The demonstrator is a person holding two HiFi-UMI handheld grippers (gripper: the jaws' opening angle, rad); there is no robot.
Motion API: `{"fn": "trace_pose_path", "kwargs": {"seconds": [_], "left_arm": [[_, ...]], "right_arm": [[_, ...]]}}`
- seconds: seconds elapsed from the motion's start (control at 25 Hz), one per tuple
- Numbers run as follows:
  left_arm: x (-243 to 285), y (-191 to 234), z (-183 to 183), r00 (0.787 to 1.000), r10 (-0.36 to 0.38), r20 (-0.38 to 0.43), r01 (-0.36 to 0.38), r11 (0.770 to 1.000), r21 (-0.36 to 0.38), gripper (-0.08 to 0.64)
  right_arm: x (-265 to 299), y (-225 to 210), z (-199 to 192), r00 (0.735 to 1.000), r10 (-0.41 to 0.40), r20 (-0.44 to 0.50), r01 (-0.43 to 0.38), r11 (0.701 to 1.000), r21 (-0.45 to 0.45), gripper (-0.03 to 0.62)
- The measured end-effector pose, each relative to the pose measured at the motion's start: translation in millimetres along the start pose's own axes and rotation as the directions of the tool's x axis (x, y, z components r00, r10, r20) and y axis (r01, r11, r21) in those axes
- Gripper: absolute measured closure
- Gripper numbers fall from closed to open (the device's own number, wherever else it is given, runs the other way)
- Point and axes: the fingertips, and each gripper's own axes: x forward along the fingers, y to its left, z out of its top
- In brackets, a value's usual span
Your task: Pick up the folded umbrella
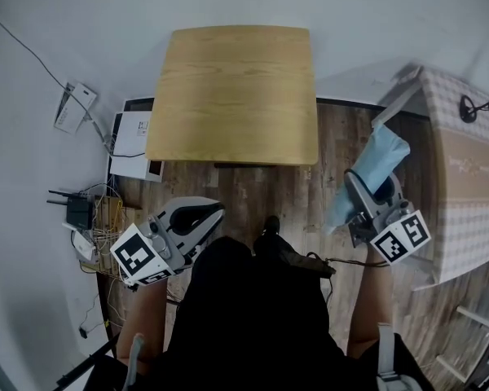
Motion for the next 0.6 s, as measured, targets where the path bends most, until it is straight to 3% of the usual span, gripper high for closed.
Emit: {"fn": "trace_pose_path", "kwargs": {"seconds": [0.24, 0.4, 0.6], "left_arm": [[-31.0, -16.3, 13.0, 0.998, -0.021, 0.058, 0.021, 1.0, 0.011, 0.549], [-69.0, -37.6, 22.7, 0.994, -0.031, 0.1, 0.03, 0.999, 0.019, 0.549], [-131.6, -56.2, 4.8, 0.991, 0.001, 0.135, 0.002, 1.0, -0.025, 0.549]], "right_arm": [[-20.7, 56.1, -0.4, 0.999, 0.045, 0.031, -0.047, 0.995, 0.089, 0.316], [-31.0, 107.9, -6.0, 0.998, 0.064, 0.007, -0.064, 0.996, 0.066, 0.316], [-37.1, 182.5, -22.4, 0.991, 0.133, -0.019, -0.132, 0.99, 0.056, 0.316]]}}
